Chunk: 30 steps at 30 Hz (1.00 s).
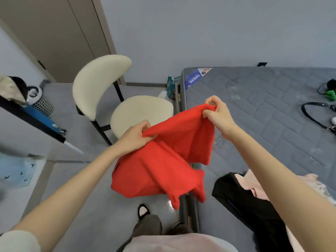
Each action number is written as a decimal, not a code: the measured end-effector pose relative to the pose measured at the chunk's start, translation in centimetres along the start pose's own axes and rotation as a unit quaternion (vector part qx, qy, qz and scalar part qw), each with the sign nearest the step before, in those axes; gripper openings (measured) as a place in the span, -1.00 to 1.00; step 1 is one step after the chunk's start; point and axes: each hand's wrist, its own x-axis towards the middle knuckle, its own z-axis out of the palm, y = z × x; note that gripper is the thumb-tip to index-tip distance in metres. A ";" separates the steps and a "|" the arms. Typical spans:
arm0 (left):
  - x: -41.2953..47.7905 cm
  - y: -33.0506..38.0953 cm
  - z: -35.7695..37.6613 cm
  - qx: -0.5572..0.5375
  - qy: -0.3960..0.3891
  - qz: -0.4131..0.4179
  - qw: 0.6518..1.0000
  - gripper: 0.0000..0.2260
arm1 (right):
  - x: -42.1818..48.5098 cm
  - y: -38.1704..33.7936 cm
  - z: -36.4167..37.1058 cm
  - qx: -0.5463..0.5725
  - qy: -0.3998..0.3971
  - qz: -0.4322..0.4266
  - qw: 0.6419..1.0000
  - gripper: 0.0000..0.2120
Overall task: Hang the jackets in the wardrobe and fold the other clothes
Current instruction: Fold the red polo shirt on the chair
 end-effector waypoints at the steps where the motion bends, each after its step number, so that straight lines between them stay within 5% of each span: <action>1: -0.4 0.0 -1.5 -0.027 0.004 0.001 1.000 -0.81 | 0.3 -0.4 0.9 -0.039 -0.010 -0.030 0.999 -0.74; 6: -0.9 0.7 -7.3 -0.087 0.078 0.023 0.993 -0.85 | 1.9 -3.5 5.4 -0.313 0.013 -0.233 0.921 -0.77; 10: 0.0 1.2 -10.6 -0.346 0.095 -0.099 0.928 -0.82 | 1.8 -6.3 10.2 -0.249 0.026 -0.243 0.937 -0.85; 12: 0.7 1.6 -12.3 -0.422 0.093 -0.118 0.894 -0.83 | 1.4 -7.3 12.0 -0.134 -0.110 -0.165 0.971 -0.93; 15: 1.6 2.2 -14.6 -0.449 0.113 -0.106 0.880 -0.85 | 0.3 -8.0 14.4 0.009 -0.310 -0.060 0.949 -0.73; 18: 2.5 2.2 -16.1 -0.472 0.113 -0.101 0.869 -0.83 | 0.0 -8.2 16.8 -0.060 -0.263 -0.110 0.957 -0.59; 23: 4.0 0.4 -17.7 -0.382 0.181 -0.006 0.906 -0.88 | 3.7 -10.4 17.7 -0.037 -0.059 -0.219 0.973 -0.92; 25: 4.1 -1.6 -17.7 -0.300 0.101 0.064 0.946 -0.47 | 6.2 -12.3 17.4 0.018 -0.033 -0.217 0.975 -0.90; 28: 4.4 -3.8 -16.4 -0.157 -0.020 0.085 0.984 0.06 | 10.2 -14.7 17.1 0.042 -0.093 -0.219 0.970 -0.84; 30: 5.9 -4.7 -14.6 -0.111 0.040 0.100 0.988 -0.03 | 12.6 -15.2 17.2 0.060 -0.170 -0.211 0.961 -0.82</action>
